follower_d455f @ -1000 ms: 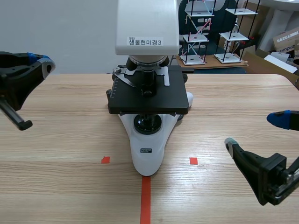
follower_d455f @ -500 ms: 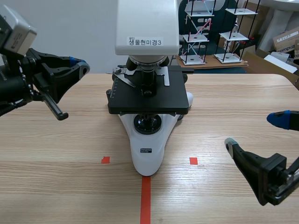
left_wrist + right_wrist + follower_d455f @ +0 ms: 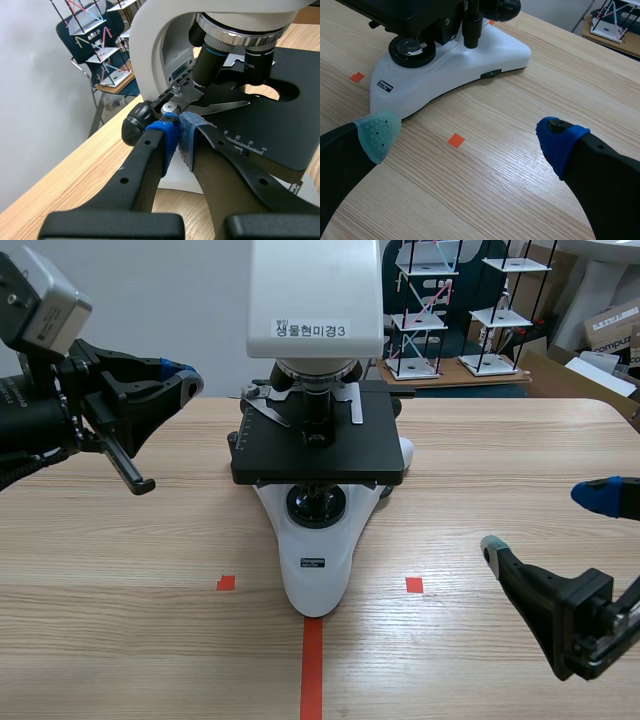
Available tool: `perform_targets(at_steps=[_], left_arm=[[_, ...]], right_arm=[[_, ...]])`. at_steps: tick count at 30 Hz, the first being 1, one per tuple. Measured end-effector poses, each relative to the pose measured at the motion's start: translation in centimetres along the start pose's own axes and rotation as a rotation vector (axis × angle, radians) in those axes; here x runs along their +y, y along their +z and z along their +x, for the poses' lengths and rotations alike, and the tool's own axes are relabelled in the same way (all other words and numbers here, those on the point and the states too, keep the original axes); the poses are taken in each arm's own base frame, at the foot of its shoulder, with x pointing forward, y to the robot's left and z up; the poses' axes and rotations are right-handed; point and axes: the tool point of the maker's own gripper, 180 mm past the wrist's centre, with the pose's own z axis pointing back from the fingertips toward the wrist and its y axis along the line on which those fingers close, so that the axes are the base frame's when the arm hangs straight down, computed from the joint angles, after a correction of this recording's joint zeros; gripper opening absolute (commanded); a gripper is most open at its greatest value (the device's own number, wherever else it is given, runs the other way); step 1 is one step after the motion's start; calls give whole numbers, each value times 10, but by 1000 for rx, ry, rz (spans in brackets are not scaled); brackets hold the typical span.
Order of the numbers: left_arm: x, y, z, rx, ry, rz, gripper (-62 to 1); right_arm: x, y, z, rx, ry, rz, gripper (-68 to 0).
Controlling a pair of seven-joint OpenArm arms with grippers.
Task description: Point at the stage clip
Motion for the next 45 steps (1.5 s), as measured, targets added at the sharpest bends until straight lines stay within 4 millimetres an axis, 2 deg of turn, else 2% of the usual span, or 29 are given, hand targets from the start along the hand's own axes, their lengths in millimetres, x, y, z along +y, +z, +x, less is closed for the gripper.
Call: perform_targets(at_steps=[45], left_arm=[[-4, 0, -1, 5, 6, -20, -596]], right_arm=[[0, 0, 0, 0, 0, 0, -80]])
